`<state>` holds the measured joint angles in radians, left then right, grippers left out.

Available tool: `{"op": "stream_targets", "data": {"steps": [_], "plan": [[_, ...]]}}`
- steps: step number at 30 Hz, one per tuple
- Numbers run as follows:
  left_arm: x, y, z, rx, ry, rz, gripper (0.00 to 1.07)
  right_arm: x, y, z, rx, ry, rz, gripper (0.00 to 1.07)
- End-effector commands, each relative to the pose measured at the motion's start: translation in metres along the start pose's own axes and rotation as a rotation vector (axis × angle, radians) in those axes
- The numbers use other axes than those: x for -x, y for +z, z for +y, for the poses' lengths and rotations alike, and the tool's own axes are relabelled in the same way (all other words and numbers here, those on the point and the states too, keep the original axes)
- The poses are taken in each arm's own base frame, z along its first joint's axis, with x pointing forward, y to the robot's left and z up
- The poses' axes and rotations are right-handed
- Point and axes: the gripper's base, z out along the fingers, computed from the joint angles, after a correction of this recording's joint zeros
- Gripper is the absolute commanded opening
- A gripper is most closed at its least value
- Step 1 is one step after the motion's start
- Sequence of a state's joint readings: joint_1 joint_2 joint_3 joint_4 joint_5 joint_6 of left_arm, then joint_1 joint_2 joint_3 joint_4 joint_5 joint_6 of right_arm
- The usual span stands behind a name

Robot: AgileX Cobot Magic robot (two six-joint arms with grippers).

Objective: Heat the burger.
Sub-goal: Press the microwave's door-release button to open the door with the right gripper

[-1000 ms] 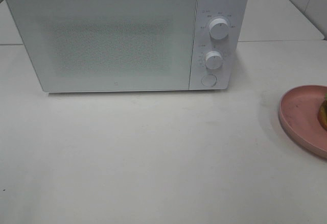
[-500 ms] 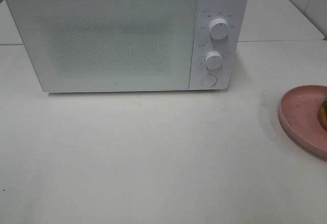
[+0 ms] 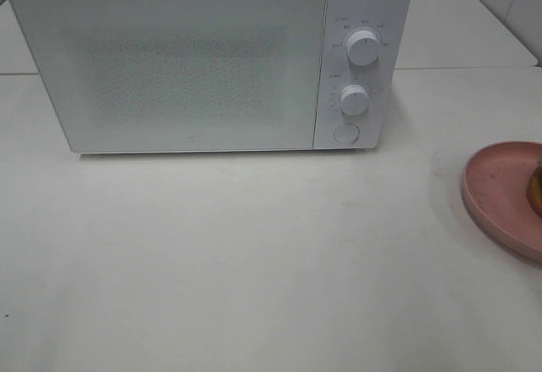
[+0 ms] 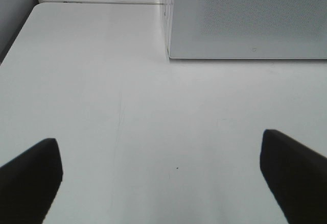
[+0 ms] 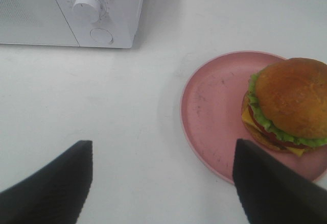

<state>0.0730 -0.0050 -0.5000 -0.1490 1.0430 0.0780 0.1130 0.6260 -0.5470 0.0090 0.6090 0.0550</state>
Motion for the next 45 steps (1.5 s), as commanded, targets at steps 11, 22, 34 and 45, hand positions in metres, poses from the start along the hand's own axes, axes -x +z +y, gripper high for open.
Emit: {"op": "stream_targets", "data": {"steps": [11, 22, 34, 45], "plan": [[-0.002, -0.003, -0.001, -0.007, -0.004, -0.028, 1.01, 0.022, 0.039, 0.0, -0.002, 0.009, -0.052, 0.74], [-0.002, -0.003, -0.001, -0.007, -0.004, -0.028, 1.01, 0.031, 0.077, 0.0, -0.003, 0.011, -0.057, 0.74], [-0.002, -0.003, -0.001, -0.007, -0.004, -0.028, 1.01, 0.043, 0.109, 0.002, 0.007, 0.005, -0.161, 0.74], [-0.002, -0.003, -0.001, -0.007, -0.004, -0.028, 1.01, 0.043, 0.132, 0.042, 0.142, -0.108, -0.226, 0.74]]}}
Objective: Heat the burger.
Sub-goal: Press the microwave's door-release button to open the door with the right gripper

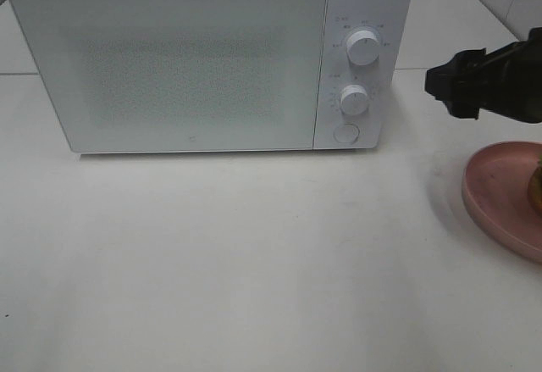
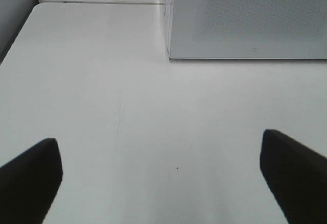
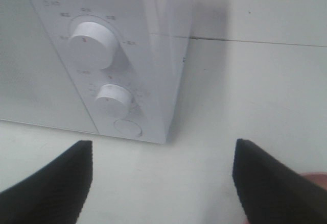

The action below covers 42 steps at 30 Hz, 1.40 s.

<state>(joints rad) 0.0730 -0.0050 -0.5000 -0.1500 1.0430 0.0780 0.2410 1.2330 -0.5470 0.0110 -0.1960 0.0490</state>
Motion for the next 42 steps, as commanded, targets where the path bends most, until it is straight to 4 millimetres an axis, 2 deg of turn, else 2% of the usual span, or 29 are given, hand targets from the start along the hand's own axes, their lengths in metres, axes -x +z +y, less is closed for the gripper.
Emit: {"op": "stream_targets", "data": {"steps": [1, 6, 9, 11, 13, 18, 24, 26, 29, 31, 42], "plan": [[-0.002, -0.003, -0.001, -0.007, -0.003, -0.028, 1.01, 0.0, 0.009, 0.017, 0.056, -0.04, -0.043, 0.74], [-0.002, -0.003, -0.001, -0.007, -0.003, -0.028, 1.01, -0.006, 0.018, 0.029, 0.084, -0.073, -0.052, 0.74], [-0.002, -0.003, -0.001, -0.007, -0.003, -0.028, 1.01, -0.016, 0.022, 0.035, 0.071, -0.069, -0.13, 0.74], [-0.002, -0.003, -0.001, -0.007, -0.003, -0.028, 1.01, -0.02, 0.021, 0.037, 0.063, -0.063, -0.152, 0.74], [-0.002, -0.003, -0.001, -0.007, -0.003, -0.028, 1.01, -0.033, 0.018, 0.044, 0.023, -0.057, -0.221, 0.74], [-0.002, -0.003, -0.001, -0.007, -0.003, -0.028, 1.01, -0.043, 0.015, 0.05, -0.036, -0.051, -0.275, 0.74], [-0.002, -0.003, -0.001, -0.007, -0.003, -0.028, 1.01, -0.054, 0.02, 0.06, -0.099, -0.03, -0.279, 0.74], [-0.002, -0.003, -0.001, -0.007, -0.003, -0.028, 1.01, -0.064, 0.024, 0.069, -0.126, -0.037, -0.286, 0.74], [-0.002, -0.003, -0.001, -0.007, -0.003, -0.028, 1.01, -0.066, 0.025, 0.072, -0.126, -0.043, -0.287, 0.74], [-0.002, -0.003, -0.001, -0.007, -0.003, -0.028, 1.01, -0.076, 0.029, 0.079, -0.146, -0.067, -0.285, 0.74], [-0.002, -0.003, -0.001, -0.007, -0.003, -0.028, 1.01, -0.1, 0.04, 0.087, -0.156, -0.055, -0.251, 0.74]]}}
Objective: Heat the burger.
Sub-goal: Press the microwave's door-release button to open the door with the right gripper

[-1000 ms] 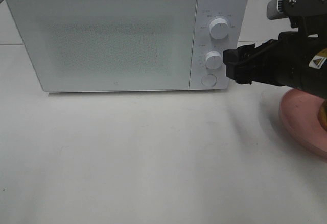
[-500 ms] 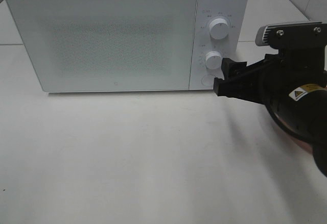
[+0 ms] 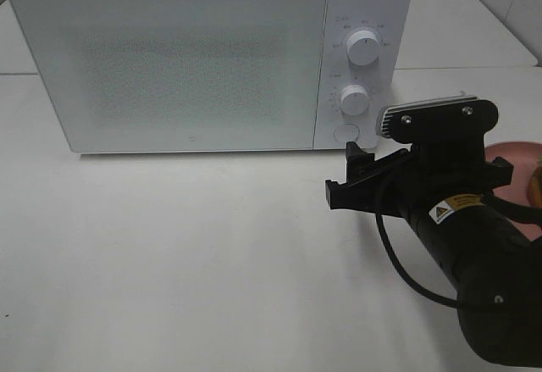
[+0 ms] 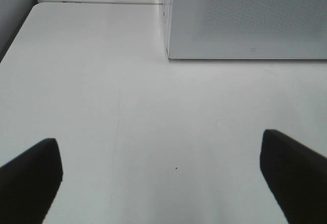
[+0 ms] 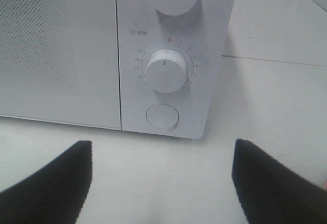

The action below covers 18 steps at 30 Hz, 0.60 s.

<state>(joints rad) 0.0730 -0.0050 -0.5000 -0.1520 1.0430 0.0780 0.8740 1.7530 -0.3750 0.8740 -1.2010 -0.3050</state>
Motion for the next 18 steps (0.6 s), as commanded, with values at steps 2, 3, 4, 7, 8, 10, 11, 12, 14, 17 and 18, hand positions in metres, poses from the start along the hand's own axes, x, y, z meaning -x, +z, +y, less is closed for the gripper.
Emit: {"op": "stream_targets", "data": {"steps": [2, 3, 4, 7, 8, 10, 11, 12, 14, 17, 18], "plan": [[-0.0019, -0.0028, -0.0006, -0.005, -0.002, -0.028, 1.01, -0.0026, 0.0015, 0.0008, -0.013, 0.032, -0.024, 0.74], [-0.0019, -0.0028, -0.0006, -0.005, -0.002, -0.028, 1.01, -0.0054, 0.0024, 0.0011, -0.015, 0.039, -0.017, 0.74], [-0.0019, -0.0028, -0.0006, -0.005, -0.002, -0.028, 1.01, -0.0054, 0.0024, 0.0011, -0.015, 0.039, -0.017, 0.74], [-0.0019, -0.0028, -0.0006, -0.005, -0.002, -0.028, 1.01, -0.0048, 0.0023, 0.0011, -0.014, 0.055, -0.022, 0.74], [-0.0019, -0.0028, -0.0006, -0.005, -0.002, -0.028, 1.01, -0.0045, 0.0023, 0.001, -0.014, 0.07, -0.025, 0.74], [-0.0019, -0.0028, -0.0006, -0.005, -0.002, -0.028, 1.01, -0.0045, 0.0023, 0.001, -0.014, 0.087, -0.025, 0.74], [-0.0019, -0.0028, -0.0006, -0.005, -0.002, -0.028, 1.01, -0.0045, 0.0023, 0.001, -0.013, 0.15, -0.026, 0.72], [-0.0019, -0.0028, -0.0006, -0.005, -0.002, -0.028, 1.01, -0.0045, 0.0023, 0.001, -0.013, 0.15, -0.026, 0.72], [-0.0019, -0.0028, -0.0006, -0.005, -0.002, -0.028, 1.01, -0.0045, 0.0023, 0.001, -0.012, 0.289, -0.027, 0.68], [-0.0019, -0.0028, -0.0006, -0.005, -0.002, -0.028, 1.01, -0.0051, 0.0023, 0.0012, -0.009, 0.468, -0.021, 0.62], [-0.0019, -0.0028, -0.0006, -0.005, -0.002, -0.028, 1.01, -0.0051, 0.0023, 0.0012, -0.009, 0.468, -0.021, 0.62]]}}
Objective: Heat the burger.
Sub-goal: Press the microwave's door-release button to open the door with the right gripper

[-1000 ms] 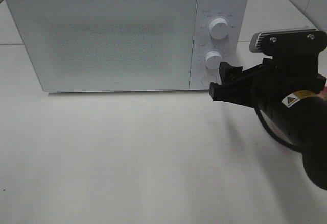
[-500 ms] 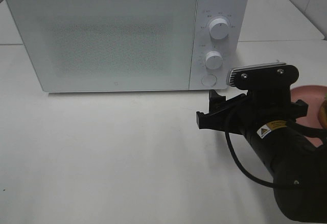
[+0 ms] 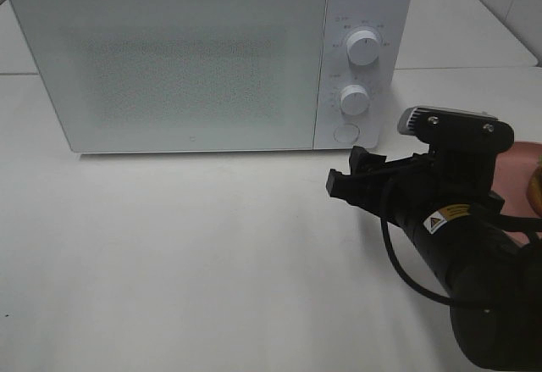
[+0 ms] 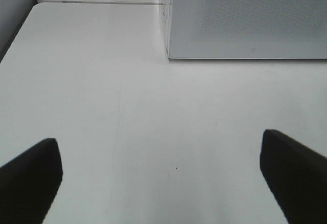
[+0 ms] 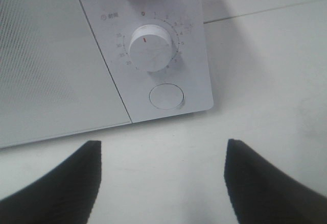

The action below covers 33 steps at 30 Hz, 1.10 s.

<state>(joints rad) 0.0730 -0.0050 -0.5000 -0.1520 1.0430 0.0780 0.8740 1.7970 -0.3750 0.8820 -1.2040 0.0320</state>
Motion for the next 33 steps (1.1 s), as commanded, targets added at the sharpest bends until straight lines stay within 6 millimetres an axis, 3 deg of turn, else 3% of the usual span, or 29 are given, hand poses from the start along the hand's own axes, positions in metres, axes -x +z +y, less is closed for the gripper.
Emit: {"op": "stream_targets", "data": {"steps": [1, 3, 4, 5, 7, 8, 10, 15, 23, 33], "plan": [[-0.0019, -0.0028, -0.0006, -0.005, -0.002, -0.028, 1.01, 0.0031, -0.0009, 0.0023, 0.02, 0.301, -0.029, 0.56], [-0.0019, -0.0028, -0.0006, -0.005, -0.002, -0.028, 1.01, 0.0023, -0.0009, 0.0023, 0.019, 0.36, -0.02, 0.54], [-0.0019, -0.0028, -0.0006, -0.005, -0.002, -0.028, 1.01, 0.0005, -0.0008, 0.0022, 0.015, 0.496, 0.0, 0.48], [-0.0019, -0.0028, -0.0006, -0.005, -0.002, -0.028, 1.01, 0.0005, -0.0008, 0.0022, 0.015, 0.496, 0.0, 0.48], [-0.0019, -0.0028, -0.0006, -0.005, -0.002, -0.028, 1.01, -0.0024, -0.0009, 0.0021, 0.003, 0.709, 0.031, 0.39], [-0.0019, -0.0028, -0.0006, -0.005, -0.002, -0.028, 1.01, -0.0024, -0.0009, 0.0021, 0.003, 0.709, 0.031, 0.39], [-0.0019, -0.0028, -0.0006, -0.005, -0.002, -0.028, 1.01, -0.0032, -0.0009, 0.0019, -0.006, 0.884, 0.039, 0.29], [-0.0019, -0.0028, -0.0006, -0.005, -0.002, -0.028, 1.01, -0.0032, -0.0009, 0.0019, -0.011, 1.081, 0.039, 0.17], [-0.0019, -0.0028, -0.0006, -0.005, -0.002, -0.028, 1.01, -0.0035, -0.0009, 0.0022, -0.013, 1.203, 0.044, 0.0], [-0.0019, -0.0028, -0.0006, -0.005, -0.002, -0.028, 1.01, -0.0036, 0.0087, 0.0023, -0.059, 1.224, 0.096, 0.0]]}}
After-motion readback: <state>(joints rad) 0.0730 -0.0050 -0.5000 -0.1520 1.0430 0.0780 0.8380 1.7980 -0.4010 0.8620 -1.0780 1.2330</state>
